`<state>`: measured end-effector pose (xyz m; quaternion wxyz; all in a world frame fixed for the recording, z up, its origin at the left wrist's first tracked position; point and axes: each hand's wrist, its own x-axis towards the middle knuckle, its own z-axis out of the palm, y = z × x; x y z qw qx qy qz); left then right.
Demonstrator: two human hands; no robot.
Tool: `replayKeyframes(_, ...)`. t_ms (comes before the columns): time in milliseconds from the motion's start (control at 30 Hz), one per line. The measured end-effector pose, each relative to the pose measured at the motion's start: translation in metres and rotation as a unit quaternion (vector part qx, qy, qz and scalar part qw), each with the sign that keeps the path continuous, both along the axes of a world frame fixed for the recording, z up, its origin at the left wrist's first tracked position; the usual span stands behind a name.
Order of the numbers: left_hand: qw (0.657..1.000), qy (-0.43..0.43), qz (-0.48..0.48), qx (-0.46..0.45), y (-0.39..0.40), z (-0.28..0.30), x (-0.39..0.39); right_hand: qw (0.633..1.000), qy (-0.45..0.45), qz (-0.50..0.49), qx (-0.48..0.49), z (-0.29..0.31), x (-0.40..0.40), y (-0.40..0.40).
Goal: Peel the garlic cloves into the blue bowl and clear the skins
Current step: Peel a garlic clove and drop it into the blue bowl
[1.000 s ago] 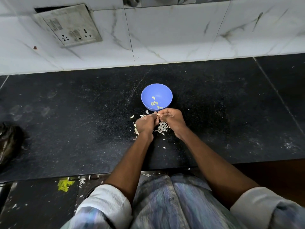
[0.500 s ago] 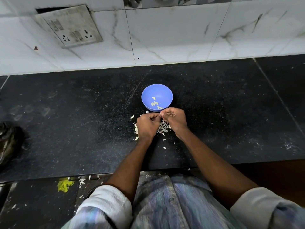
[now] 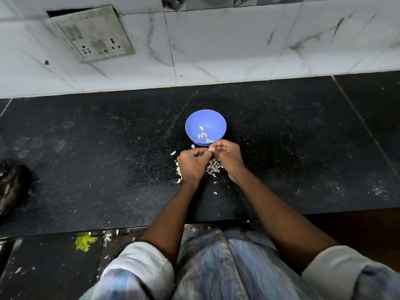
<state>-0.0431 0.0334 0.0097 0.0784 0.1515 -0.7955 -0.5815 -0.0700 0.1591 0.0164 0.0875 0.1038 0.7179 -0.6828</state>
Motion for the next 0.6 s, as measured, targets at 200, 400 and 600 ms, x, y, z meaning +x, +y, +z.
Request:
replayKeyframes(200,1.000,0.000,-0.002,0.017,-0.0014,-0.0025,-0.0008,0.997,-0.041,-0.020,-0.061,0.0018,-0.0002,0.0025)
replayKeyframes(400,0.999,0.013,0.006,-0.036,0.0024,0.0001,0.0016,0.994,-0.054,-0.018,-0.096,-0.0002,-0.0001,0.0040)
replayKeyframes(600,1.000,-0.002,0.014,-0.013,0.0017,-0.0010,0.0009,0.985,-0.087,-0.032,-0.144,0.0048,0.0034,0.0059)
